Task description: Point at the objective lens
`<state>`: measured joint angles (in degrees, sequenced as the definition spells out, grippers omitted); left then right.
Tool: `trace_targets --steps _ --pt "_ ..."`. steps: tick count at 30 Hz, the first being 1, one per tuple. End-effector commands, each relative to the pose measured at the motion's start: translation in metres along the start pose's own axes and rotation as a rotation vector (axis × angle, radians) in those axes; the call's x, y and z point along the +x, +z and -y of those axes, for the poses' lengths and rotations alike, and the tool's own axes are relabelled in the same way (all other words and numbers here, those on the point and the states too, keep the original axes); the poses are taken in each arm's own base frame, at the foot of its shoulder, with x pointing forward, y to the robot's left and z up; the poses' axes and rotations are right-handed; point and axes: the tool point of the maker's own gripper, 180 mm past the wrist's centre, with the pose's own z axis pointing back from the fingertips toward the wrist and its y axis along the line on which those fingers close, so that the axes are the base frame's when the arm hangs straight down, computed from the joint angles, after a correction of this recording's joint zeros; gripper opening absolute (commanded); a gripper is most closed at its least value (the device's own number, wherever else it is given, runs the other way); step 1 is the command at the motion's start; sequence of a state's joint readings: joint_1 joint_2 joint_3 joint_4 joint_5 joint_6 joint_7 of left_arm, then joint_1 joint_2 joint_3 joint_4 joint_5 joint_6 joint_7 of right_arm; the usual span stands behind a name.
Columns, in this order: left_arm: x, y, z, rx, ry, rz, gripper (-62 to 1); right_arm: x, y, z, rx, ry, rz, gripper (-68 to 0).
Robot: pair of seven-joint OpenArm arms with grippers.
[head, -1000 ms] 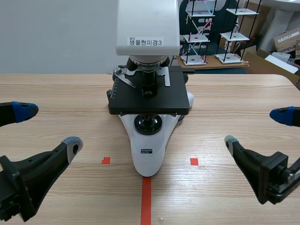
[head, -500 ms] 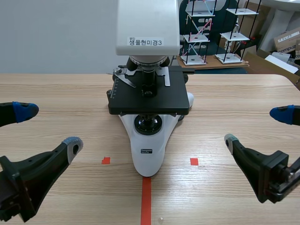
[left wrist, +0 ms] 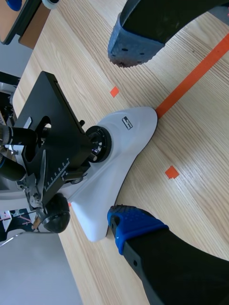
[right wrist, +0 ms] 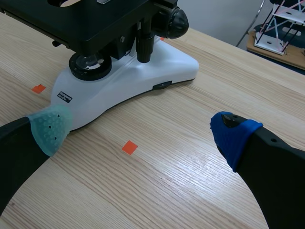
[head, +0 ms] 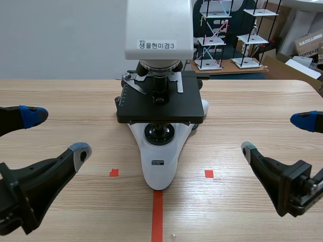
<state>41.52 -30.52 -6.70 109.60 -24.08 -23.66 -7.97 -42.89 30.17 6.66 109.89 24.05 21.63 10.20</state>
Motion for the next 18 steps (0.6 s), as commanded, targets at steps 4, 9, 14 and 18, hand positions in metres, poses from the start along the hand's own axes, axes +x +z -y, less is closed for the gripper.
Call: trace_targets --steps 4,9,14,18 --pt "0.008 -0.005 0.008 -0.024 0.013 0.04 -15.1 0.006 0.0 0.002 -0.001 0.004 0.022 -3.7" --pt "0.007 -0.013 0.011 -0.047 0.005 0.034 -34.1 0.006 0.0 0.002 -0.001 0.004 0.021 -3.7" --pt "0.002 -0.026 0.011 -0.076 0.0 0.025 -48.5 0.006 0.0 0.002 -0.001 0.004 0.022 -3.7" --pt "0.002 -0.037 0.011 -0.096 -0.001 0.044 -57.3 0.006 0.0 0.002 -0.001 0.004 0.022 -3.7"
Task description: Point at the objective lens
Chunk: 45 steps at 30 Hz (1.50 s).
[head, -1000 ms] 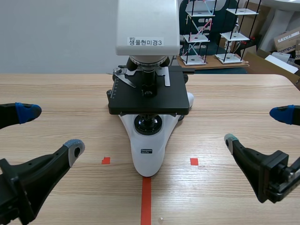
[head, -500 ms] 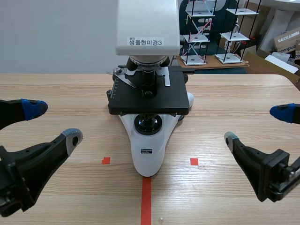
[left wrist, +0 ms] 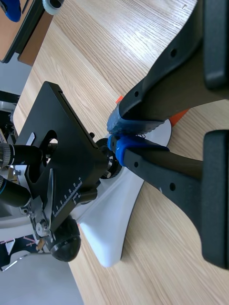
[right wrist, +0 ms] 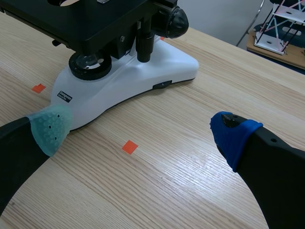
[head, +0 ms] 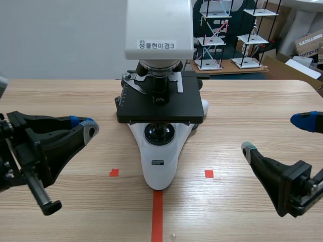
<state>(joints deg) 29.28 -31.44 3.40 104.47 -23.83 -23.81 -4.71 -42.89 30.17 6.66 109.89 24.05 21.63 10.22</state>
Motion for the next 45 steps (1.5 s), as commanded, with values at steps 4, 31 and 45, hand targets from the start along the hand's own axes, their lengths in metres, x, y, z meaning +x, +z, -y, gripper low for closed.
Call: trace_targets --steps 4,31,45 --pt "0.016 -0.015 0.004 -0.037 -0.008 0.075 -57.3 0.006 0.0 0.002 -0.001 0.004 0.021 -3.7" --pt "0.019 -0.076 -0.006 -0.079 -0.05 0.131 -57.3 0.006 0.0 0.002 -0.001 0.005 0.021 -3.7" --pt "0.023 -0.078 -0.009 -0.072 -0.052 0.14 -57.3 0.006 0.0 0.002 -0.001 0.005 0.021 -3.7"
